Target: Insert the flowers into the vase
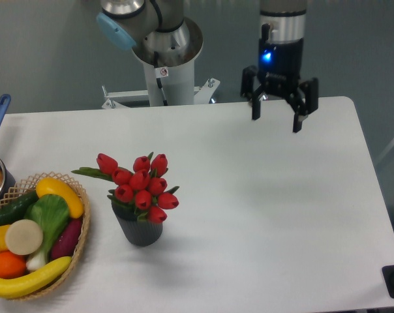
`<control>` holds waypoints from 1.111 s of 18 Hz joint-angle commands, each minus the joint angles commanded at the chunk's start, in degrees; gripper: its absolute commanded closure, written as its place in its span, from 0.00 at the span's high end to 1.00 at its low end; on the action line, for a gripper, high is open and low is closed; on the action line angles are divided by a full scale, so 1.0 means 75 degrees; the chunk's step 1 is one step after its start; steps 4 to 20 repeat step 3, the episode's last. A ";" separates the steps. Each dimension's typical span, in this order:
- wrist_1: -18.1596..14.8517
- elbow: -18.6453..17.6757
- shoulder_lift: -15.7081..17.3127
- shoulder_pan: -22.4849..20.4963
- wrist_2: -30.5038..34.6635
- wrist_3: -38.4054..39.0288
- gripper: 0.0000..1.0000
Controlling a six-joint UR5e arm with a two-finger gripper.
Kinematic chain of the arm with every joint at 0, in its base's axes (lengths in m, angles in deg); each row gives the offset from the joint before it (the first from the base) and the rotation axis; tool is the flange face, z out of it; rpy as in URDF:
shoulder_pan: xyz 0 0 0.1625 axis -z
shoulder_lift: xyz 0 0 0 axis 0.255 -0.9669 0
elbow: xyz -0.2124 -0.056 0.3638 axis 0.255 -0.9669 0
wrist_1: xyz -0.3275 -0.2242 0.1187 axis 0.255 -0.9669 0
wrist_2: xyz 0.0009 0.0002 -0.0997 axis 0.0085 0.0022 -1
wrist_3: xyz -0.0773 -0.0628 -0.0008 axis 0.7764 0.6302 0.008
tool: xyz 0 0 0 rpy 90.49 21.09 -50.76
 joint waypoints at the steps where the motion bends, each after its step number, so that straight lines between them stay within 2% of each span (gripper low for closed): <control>1: -0.0247 0.0036 0.0012 -0.0198 0.0001 -0.0354 1.00; 3: -0.0331 -0.0022 0.0082 -0.0399 -0.0034 -0.0906 1.00; 20: -0.0331 -0.0022 0.0082 -0.0399 -0.0034 -0.0906 1.00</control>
